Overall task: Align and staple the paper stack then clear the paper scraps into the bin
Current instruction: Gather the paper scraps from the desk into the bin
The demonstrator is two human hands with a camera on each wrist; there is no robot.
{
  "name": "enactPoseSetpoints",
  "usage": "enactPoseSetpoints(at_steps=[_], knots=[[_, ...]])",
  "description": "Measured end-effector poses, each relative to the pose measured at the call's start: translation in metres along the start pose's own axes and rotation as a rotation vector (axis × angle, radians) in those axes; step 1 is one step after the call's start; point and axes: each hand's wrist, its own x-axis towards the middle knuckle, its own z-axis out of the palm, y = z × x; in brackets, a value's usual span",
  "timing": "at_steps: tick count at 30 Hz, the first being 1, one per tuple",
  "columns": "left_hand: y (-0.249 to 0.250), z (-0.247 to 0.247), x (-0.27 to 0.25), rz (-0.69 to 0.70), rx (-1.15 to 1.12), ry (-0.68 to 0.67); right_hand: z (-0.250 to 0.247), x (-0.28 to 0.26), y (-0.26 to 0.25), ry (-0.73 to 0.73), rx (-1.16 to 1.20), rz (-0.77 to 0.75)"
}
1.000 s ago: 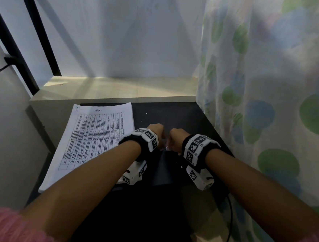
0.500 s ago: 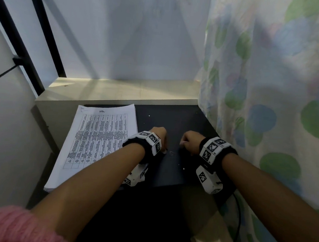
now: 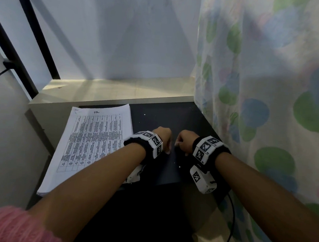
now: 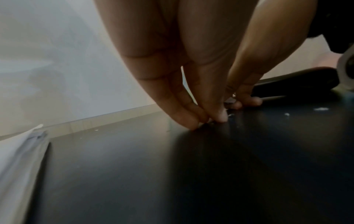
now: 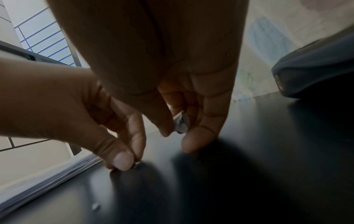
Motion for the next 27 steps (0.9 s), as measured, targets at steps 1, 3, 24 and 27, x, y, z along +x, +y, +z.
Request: enactPoseSetpoints(at_steps=[1,3,24,27], knots=[[0.003,0.001,-0.001,-0.023,0.031,-0.001,0.000,0.000,0.000,-0.001,-0.003,0.010],[0.009,0.002,-0.002,-0.061,0.084,0.019,0.001,0.002,0.000,-0.005,-0.012,0.033],[-0.021,-0.006,-0.036,-0.089,-0.042,0.145,0.000,-0.020,0.012,0.031,0.072,-0.007],[-0.033,-0.011,-0.049,-0.112,-0.089,0.173,0.004,-0.024,0.006,0.043,0.074,-0.037]])
